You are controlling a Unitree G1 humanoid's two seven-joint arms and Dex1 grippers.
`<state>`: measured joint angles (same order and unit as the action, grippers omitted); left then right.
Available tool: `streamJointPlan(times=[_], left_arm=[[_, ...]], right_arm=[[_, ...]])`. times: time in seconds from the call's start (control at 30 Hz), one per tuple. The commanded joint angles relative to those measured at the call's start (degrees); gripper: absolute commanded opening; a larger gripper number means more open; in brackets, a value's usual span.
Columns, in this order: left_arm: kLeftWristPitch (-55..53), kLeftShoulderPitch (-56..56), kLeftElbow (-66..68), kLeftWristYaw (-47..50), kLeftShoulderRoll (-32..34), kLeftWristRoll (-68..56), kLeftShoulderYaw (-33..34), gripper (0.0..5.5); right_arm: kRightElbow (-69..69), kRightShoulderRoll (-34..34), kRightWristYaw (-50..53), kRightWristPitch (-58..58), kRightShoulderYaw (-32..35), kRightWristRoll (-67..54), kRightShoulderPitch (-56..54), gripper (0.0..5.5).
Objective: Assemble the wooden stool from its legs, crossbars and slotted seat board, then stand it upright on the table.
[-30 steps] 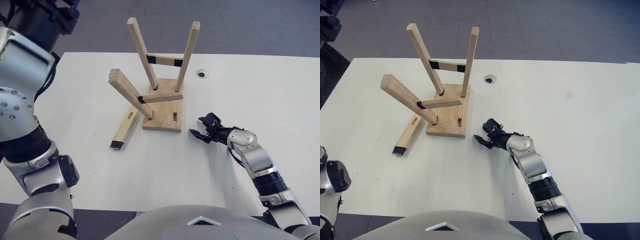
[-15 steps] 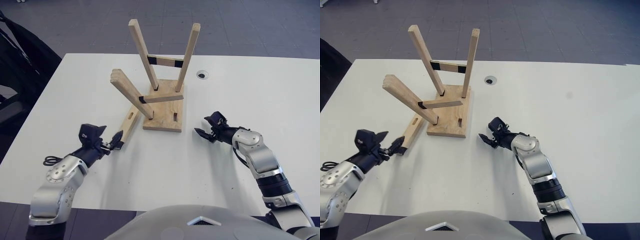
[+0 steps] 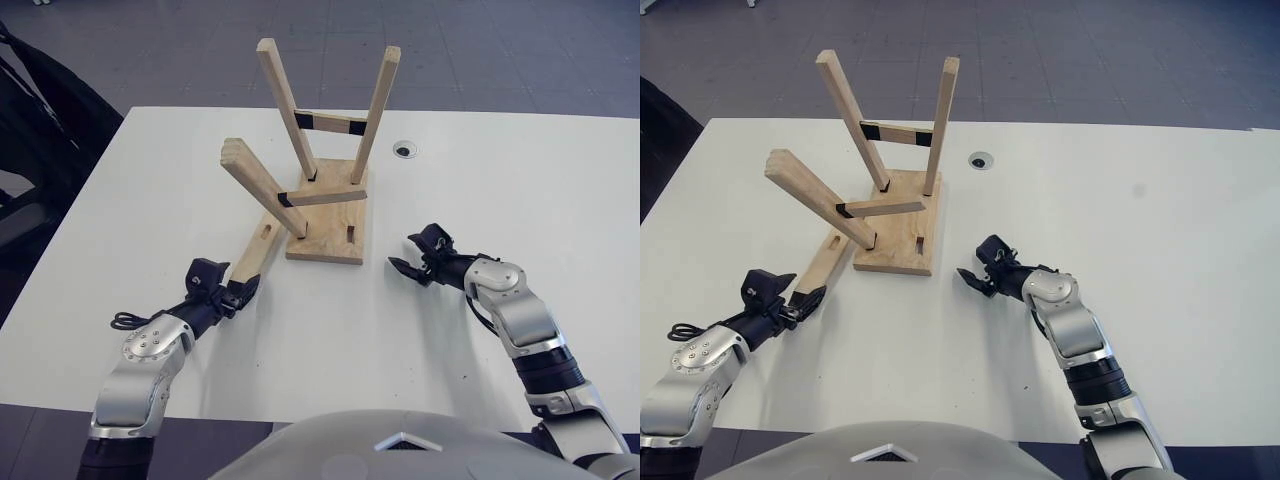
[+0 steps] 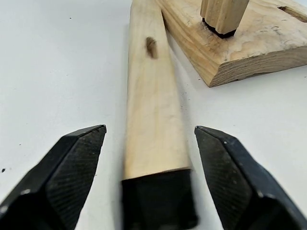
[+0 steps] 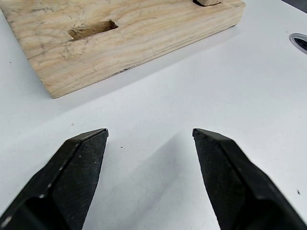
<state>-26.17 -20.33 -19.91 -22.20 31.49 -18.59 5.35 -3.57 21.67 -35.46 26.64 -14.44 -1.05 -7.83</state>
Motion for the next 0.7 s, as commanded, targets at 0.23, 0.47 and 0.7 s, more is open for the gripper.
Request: streamJointPlan(times=[0.23,0.47,0.7], left_arm=[[-4.0,-2.1,2.1,0.2,2.8,8.1,-2.7,3.43],[-4.0,1.2,3.3,3.3,-1.6,7.2,0.9,2.33],[6.6,17.1,8.2,11.8,-3.6,6.1,13.7,2.15]], right_arm=[[0.6,0.6,0.2,0.8,0.3,0.3,-1.1,3.25],[1.1,0.3,1.1,0.8,1.2,0.3,-2.2,3.25],[0.5,-3.2,5.7,5.9,12.4,-7.4,-7.0,3.25]])
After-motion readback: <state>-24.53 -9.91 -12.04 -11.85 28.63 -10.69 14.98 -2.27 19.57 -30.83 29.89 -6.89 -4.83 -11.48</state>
